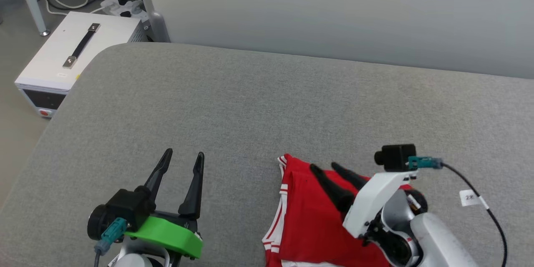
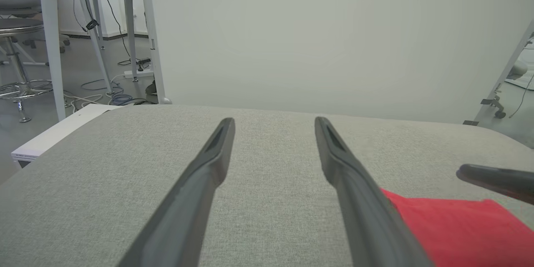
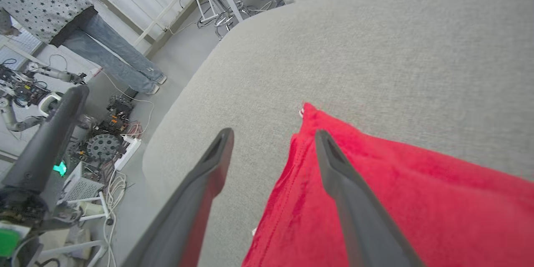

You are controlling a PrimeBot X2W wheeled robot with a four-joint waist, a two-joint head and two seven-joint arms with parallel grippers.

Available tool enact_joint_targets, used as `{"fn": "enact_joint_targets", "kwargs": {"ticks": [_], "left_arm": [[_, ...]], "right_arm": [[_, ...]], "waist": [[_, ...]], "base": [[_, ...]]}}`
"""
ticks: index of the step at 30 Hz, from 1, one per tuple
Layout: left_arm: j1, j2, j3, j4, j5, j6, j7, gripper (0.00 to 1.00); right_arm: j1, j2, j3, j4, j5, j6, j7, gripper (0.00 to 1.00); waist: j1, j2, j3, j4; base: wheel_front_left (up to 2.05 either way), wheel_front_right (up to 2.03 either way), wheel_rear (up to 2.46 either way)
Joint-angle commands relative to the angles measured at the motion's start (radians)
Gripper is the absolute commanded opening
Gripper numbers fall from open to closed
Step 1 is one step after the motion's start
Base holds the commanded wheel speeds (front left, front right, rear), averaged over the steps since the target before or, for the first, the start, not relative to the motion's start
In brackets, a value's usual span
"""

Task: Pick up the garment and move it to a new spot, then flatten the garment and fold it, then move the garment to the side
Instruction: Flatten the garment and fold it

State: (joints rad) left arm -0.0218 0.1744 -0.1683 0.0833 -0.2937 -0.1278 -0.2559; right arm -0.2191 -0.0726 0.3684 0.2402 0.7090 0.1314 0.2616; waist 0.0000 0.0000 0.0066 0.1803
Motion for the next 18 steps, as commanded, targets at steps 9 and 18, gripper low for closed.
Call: {"fn": "enact_joint_targets", "kwargs": {"ticks": [9, 18], "left_arm": [[0.001, -0.01, 0.005, -0.01, -0.012, -0.003, -0.006, 1.0], [-0.011, -0.024, 0.0, -0.021, -0.024, -0.003, -0.006, 1.0]], "right_arm": [[-0.027, -0.18, -0.124, -0.179, -0.266, -0.001, -0.01, 1.0], [0.089, -0.272, -0.287, -0.313, -0.436, -0.001, -0.177, 1.0]], "waist": [[0.0, 0.0, -0.004, -0.079], [0.0, 0.0, 0.024, -0.114]], "base": [[0.0, 0.0, 0.0], [0.0, 0.0, 0.0]]}}
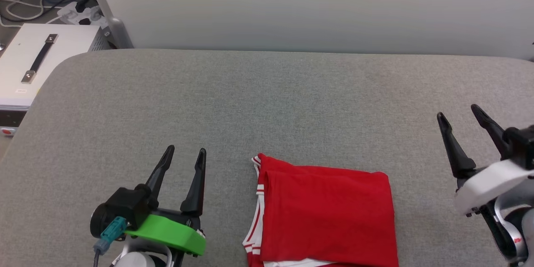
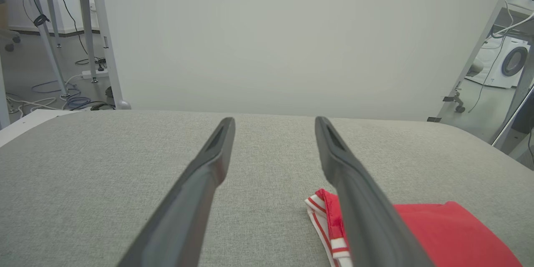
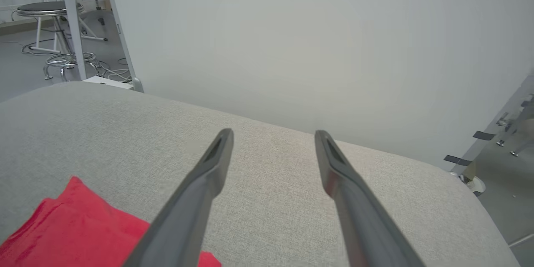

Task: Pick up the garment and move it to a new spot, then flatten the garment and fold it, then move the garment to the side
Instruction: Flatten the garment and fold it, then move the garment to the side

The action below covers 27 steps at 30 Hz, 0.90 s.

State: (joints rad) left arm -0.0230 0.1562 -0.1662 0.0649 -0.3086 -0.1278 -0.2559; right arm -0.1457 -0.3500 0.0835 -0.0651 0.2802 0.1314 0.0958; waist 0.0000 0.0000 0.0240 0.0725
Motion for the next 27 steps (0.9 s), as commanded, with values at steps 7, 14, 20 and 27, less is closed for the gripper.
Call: {"fn": "enact_joint_targets", "kwargs": {"ticks": [7, 14, 20, 27], "left_arm": [[-0.007, -0.008, -0.023, -0.008, -0.007, -0.003, -0.006, 1.0], [0.021, -0.016, -0.017, -0.014, 0.003, -0.003, -0.006, 1.0], [0.038, -0.017, -0.011, -0.015, 0.009, -0.003, -0.006, 1.0], [0.048, -0.024, -0.011, -0.028, 0.02, -0.003, -0.006, 1.0]], "right_arm": [[0.159, 0.096, -0.106, -0.058, -0.069, -0.001, -0.154, 1.0], [0.241, 0.198, -0.139, -0.03, -0.118, -0.001, -0.259, 1.0], [0.258, 0.225, -0.136, 0.013, -0.122, -0.001, -0.288, 1.0], [0.255, 0.232, -0.131, 0.034, -0.119, -0.001, -0.293, 1.0]], "waist": [[0.0, 0.0, 0.012, -0.013], [0.0, 0.0, -0.007, -0.017], [0.0, 0.0, -0.023, -0.02], [0.0, 0.0, -0.028, -0.017]], "base": [[0.0, 0.0, 0.0], [0.0, 0.0, 0.0], [0.0, 0.0, 0.0], [0.0, 0.0, 0.0]]}}
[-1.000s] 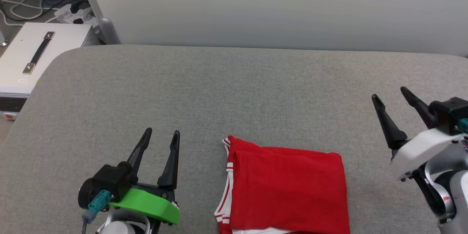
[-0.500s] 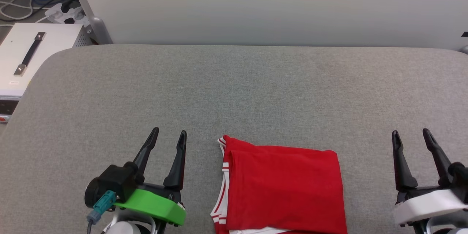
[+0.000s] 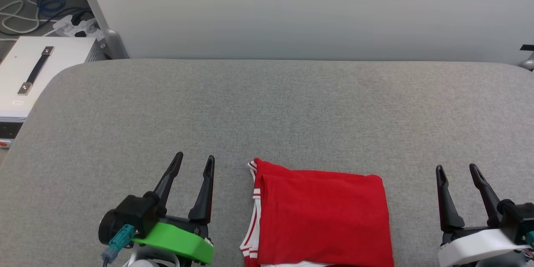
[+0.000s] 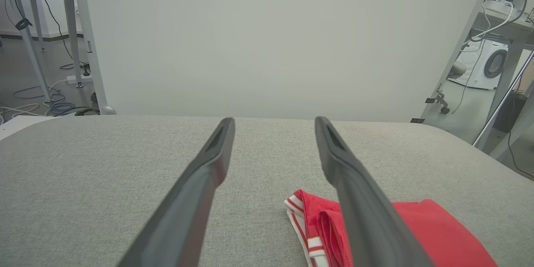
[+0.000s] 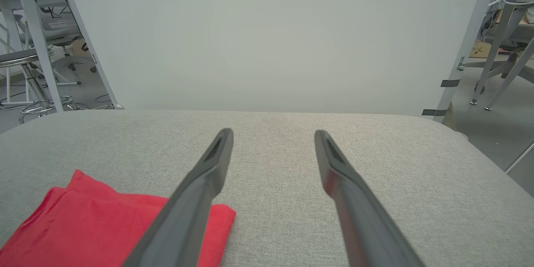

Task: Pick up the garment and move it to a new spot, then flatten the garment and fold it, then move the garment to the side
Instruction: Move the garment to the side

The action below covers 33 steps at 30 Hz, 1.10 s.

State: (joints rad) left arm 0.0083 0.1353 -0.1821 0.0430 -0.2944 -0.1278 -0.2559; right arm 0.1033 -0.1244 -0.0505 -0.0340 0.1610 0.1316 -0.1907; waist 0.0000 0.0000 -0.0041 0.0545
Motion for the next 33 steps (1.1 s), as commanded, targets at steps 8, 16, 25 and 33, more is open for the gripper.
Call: {"fn": "enact_joint_targets", "kwargs": {"ticks": [8, 16, 25, 33], "left_arm": [[0.008, -0.006, 0.008, -0.011, 0.006, -0.003, -0.006, 1.0], [-0.009, 0.002, -0.002, -0.003, 0.006, -0.003, -0.006, 1.0], [-0.046, 0.004, -0.026, 0.001, 0.008, -0.003, -0.006, 1.0], [-0.078, 0.004, -0.033, 0.006, 0.007, -0.003, -0.006, 1.0]], "right_arm": [[-0.003, -0.02, 0.022, 0.007, 0.015, -0.001, 0.069, 1.0], [-0.049, -0.112, 0.104, -0.091, 0.181, -0.001, 0.546, 1.0], [-0.094, -0.076, 0.025, -0.145, 0.243, -0.001, 1.067, 1.0], [-0.149, -0.019, 0.013, -0.072, 0.219, -0.001, 1.14, 1.0]], "waist": [[0.0, 0.0, 0.017, 0.01], [0.0, 0.0, 0.044, 0.017], [0.0, 0.0, 0.104, 0.057], [0.0, 0.0, 0.16, 0.104]], "base": [[0.0, 0.0, 0.0], [0.0, 0.0, 0.0], [0.0, 0.0, 0.0], [0.0, 0.0, 0.0]]}}
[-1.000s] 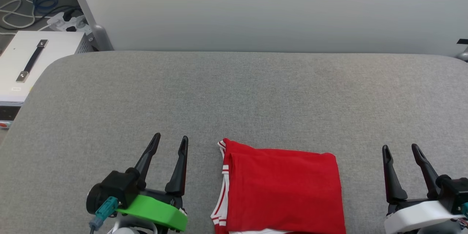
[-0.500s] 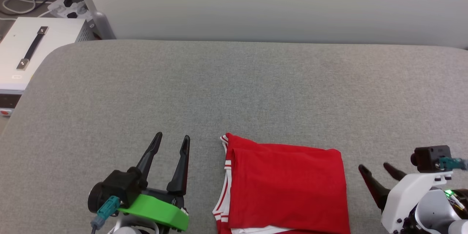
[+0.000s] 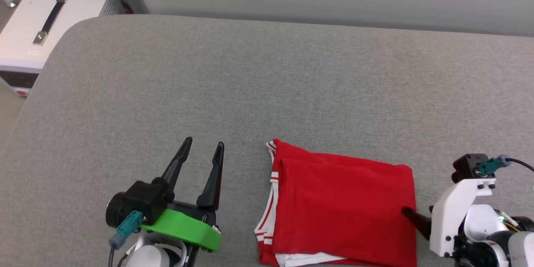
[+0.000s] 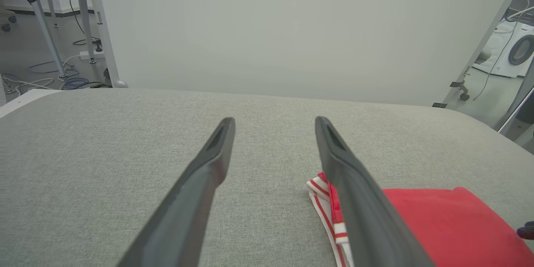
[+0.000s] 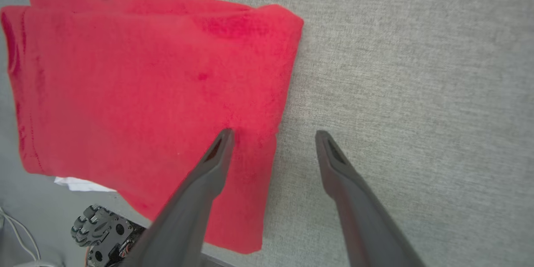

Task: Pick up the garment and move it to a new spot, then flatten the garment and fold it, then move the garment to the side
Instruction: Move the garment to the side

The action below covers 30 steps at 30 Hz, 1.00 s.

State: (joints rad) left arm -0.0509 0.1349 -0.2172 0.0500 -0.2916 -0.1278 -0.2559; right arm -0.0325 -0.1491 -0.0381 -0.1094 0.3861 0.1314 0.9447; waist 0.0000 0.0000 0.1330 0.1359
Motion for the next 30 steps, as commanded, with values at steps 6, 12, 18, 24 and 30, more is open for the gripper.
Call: {"fn": "enact_joint_targets", "kwargs": {"ticks": [6, 12, 18, 24, 30], "left_arm": [[-0.041, -0.002, -0.005, 0.003, 0.006, -0.003, -0.006, 1.0], [-0.059, -0.012, -0.013, 0.01, 0.006, -0.003, -0.006, 1.0], [-0.053, -0.009, -0.011, 0.018, 0.007, -0.003, -0.006, 1.0], [-0.038, -0.002, -0.013, 0.017, 0.004, -0.003, -0.006, 1.0], [-0.037, -0.003, -0.042, 0.013, 0.004, -0.003, -0.006, 1.0]], "right_arm": [[-0.038, 0.026, 0.019, 0.085, -0.006, -0.001, 0.007, 1.0], [-0.033, 0.011, 0.092, 0.195, -0.001, -0.001, -0.007, 0.86], [-0.049, -0.03, 0.129, 0.228, -0.008, -0.001, -0.073, 0.0], [-0.079, -0.11, 0.181, 0.191, -0.026, -0.001, -0.155, 0.0], [-0.108, -0.274, 0.254, 0.108, -0.074, -0.001, -0.197, 0.0]], "waist": [[0.0, 0.0, 0.053, 0.053], [0.0, 0.0, 0.063, 0.07], [0.0, 0.0, 0.039, 0.059], [0.0, 0.0, 0.005, 0.01], [0.0, 0.0, 0.002, -0.064]], "base": [[0.0, 0.0, 0.0], [0.0, 0.0, 0.0], [0.0, 0.0, 0.0], [0.0, 0.0, 0.0], [0.0, 0.0, 0.0]]}}
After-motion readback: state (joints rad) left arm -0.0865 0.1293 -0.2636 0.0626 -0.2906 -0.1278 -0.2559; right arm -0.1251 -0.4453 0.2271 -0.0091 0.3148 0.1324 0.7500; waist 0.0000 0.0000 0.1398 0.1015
